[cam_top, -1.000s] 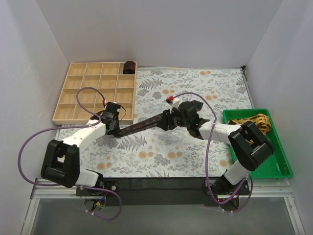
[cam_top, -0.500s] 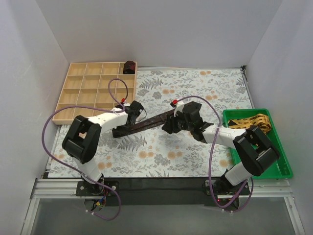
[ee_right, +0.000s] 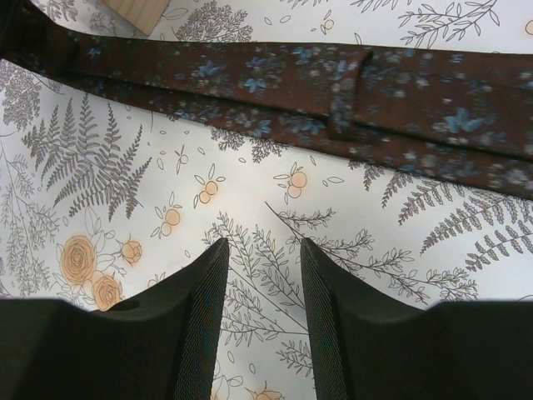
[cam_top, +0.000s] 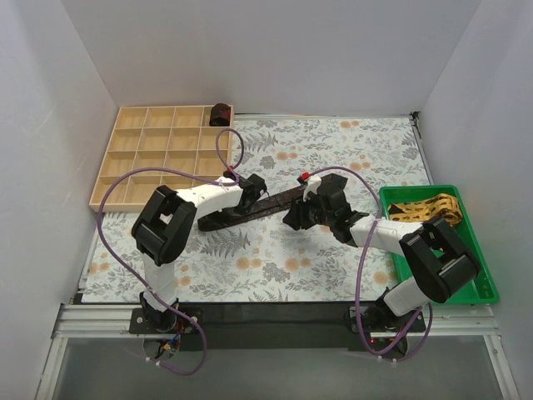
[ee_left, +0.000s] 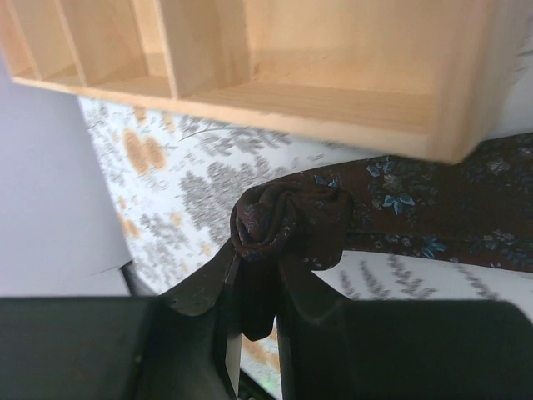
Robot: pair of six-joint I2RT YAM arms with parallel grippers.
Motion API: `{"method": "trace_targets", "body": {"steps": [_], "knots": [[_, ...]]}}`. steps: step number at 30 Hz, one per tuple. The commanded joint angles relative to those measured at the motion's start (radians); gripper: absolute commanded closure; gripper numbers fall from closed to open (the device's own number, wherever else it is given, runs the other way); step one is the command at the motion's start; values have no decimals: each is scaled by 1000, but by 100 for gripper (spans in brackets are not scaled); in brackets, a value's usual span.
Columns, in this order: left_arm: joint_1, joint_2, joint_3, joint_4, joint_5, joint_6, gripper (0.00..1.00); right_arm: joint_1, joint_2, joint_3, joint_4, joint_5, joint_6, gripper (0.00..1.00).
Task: Roll the ties
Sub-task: Roll the tie
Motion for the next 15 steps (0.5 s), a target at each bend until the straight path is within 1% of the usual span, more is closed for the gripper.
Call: {"method": "trace_targets", "body": {"steps": [1, 5, 7, 11, 15], "knots": [[1, -29, 17, -127, -135, -57, 98, -5, -1, -3, 40, 2, 5, 60], [4, -41, -1, -138, -175, -57, 98, -6, -4, -8, 48, -1, 5, 60], [9, -29, 5, -187, -209, -99, 98, -8, -12, -12, 48, 0, 7, 60], [9, 8, 8, -147, -194, -62, 98, -10, -17, -20, 49, 0, 7, 60], [-3, 54, 23, -127, -184, -68, 98, -11, -15, -21, 51, 0, 8, 60]]}}
